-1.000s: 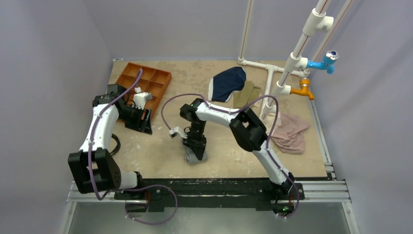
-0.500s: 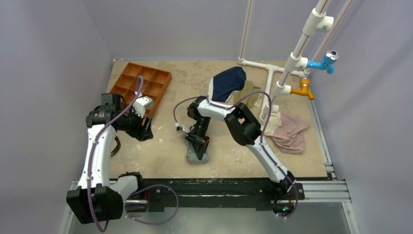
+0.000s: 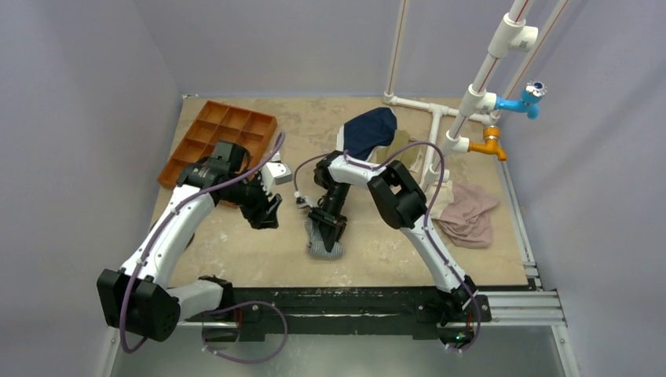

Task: Roll the underwear
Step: Roll the underwear to the center of the board.

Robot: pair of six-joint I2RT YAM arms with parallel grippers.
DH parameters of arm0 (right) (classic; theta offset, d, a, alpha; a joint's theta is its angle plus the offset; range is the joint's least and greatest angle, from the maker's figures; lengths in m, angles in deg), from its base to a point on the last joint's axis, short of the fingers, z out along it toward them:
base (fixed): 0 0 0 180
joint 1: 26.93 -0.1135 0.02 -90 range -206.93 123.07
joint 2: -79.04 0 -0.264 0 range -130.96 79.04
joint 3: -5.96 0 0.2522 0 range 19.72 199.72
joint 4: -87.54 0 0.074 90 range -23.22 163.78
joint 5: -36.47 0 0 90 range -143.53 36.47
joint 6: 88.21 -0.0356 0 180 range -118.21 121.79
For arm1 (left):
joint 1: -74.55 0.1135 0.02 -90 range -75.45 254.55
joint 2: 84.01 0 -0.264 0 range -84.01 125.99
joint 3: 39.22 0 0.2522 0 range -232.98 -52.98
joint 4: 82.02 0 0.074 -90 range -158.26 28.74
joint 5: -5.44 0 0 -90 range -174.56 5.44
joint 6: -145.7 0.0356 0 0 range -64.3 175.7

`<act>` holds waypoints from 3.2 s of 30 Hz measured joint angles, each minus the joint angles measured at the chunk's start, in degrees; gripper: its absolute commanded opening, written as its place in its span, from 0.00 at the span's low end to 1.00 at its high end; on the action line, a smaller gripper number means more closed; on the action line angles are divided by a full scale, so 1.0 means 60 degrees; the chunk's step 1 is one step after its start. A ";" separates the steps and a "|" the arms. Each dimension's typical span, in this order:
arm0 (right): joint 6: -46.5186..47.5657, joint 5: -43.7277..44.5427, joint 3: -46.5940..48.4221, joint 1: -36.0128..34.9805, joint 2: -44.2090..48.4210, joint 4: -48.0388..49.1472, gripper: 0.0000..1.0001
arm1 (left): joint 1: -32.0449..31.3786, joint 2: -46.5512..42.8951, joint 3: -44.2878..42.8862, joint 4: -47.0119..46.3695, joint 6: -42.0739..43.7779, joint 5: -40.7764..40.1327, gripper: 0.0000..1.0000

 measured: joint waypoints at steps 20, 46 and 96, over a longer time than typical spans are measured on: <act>0.1574 -0.0015 -0.0495 -0.0025 0.0554 0.0364 0.05 | -0.4291 0.1960 0.0554 -0.2874 -0.0455 -0.0321 0.62; 0.2761 -0.0219 -0.0106 0.0189 0.0066 -0.0568 0.04 | -0.5974 0.4550 0.0572 -0.4029 -0.3133 -0.2754 0.61; 0.3118 0.0539 -0.0656 0.0324 0.0215 -0.1086 0.01 | -0.6648 0.5009 0.0769 -0.5315 -0.3617 -0.3249 0.42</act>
